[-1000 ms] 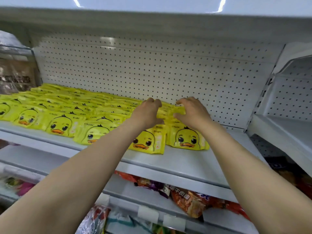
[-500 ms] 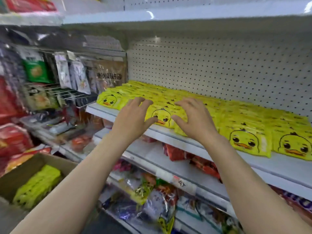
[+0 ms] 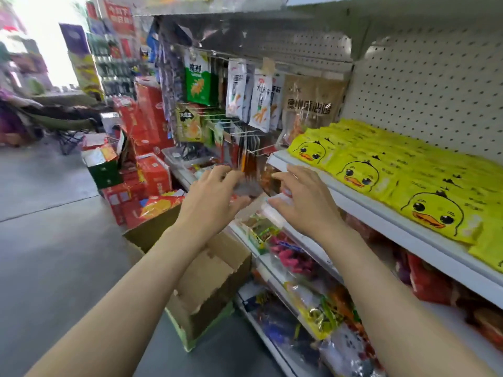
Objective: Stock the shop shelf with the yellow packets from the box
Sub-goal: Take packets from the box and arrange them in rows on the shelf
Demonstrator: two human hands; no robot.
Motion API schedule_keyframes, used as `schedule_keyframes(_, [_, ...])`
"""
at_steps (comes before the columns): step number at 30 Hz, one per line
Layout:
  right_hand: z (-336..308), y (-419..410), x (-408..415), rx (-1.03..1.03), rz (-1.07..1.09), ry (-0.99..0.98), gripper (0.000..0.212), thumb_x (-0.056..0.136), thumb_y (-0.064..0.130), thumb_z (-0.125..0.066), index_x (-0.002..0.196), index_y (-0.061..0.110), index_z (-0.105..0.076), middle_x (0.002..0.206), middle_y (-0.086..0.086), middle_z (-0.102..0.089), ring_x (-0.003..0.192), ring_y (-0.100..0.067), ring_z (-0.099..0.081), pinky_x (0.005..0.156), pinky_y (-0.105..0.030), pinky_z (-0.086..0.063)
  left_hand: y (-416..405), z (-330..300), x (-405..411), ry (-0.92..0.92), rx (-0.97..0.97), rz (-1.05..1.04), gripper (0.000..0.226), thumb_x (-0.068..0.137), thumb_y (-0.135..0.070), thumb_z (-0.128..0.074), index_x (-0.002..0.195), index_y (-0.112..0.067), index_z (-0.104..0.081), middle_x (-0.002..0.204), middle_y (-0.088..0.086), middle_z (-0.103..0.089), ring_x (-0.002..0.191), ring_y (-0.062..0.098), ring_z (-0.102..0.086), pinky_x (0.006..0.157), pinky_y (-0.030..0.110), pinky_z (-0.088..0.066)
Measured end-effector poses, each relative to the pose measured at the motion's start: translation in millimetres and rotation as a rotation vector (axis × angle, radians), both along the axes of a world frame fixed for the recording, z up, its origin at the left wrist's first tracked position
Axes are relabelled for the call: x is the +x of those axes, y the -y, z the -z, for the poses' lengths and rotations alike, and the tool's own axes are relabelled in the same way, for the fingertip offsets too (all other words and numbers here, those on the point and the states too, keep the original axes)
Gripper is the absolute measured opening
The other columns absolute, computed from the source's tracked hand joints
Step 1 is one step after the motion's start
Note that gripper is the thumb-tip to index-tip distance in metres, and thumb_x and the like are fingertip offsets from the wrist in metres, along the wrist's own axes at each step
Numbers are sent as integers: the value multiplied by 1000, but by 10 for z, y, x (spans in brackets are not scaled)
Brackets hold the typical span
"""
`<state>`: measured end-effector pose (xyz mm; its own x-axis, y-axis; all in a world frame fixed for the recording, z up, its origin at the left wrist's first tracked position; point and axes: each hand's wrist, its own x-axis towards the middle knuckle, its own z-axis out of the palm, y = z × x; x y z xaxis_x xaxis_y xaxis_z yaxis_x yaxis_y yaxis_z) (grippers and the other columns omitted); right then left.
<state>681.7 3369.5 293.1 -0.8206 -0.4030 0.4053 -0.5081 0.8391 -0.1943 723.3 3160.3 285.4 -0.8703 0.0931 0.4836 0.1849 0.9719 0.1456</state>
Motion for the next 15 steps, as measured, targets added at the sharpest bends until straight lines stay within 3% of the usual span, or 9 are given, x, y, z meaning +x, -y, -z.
schedule_keyframes(7, [194,1006,-932,31,-98,28,56,95,50,-55,145,28,-44,156,0,-35,145,-20,-24,119,-36,-19,954,169,-678,49,-50,-142,54,89,-51,-59,135,-26,-46,138,4,-47,125,29,-46,96,45,-47])
schedule_keyframes(15, [393,2159,-1943,85,-223,153,54,97,46,-52,147,28,-41,156,-2,-34,144,-22,-26,115,-38,-29,1972,416,-1575,167,-50,-235,55,91,-52,-57,138,-26,-44,140,4,-46,125,28,-46,97,41,-44])
